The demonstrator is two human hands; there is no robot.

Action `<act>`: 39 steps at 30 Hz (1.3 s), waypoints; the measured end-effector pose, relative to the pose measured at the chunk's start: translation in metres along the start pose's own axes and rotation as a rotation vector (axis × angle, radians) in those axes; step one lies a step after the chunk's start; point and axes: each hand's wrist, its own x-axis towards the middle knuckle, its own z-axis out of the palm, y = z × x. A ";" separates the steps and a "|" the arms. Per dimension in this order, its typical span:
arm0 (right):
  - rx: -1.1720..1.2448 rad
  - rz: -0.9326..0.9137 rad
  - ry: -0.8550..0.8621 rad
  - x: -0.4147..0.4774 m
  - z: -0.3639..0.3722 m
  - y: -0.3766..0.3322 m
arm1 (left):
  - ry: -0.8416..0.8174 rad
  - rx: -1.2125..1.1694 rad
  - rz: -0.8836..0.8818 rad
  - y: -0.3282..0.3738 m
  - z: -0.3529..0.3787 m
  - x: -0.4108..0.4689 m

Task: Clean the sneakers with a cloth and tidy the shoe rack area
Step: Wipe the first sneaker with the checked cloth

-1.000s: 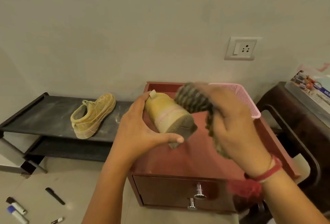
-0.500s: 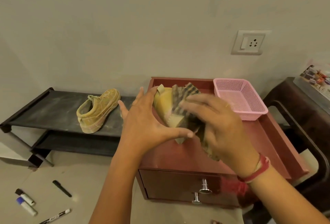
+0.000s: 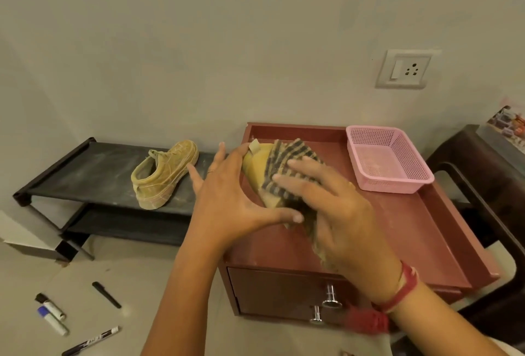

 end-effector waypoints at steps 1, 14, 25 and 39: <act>0.066 0.076 0.008 0.002 -0.001 0.005 | -0.004 0.000 0.000 -0.001 0.000 -0.001; 0.232 0.191 0.069 0.002 0.006 0.008 | 0.010 -0.071 -0.046 -0.013 -0.004 -0.005; 0.251 0.095 0.034 -0.007 0.021 -0.001 | -0.044 -0.149 -0.058 -0.029 -0.011 -0.014; 0.203 0.210 -0.007 -0.009 0.024 0.015 | -0.054 -0.154 -0.034 -0.035 -0.011 -0.021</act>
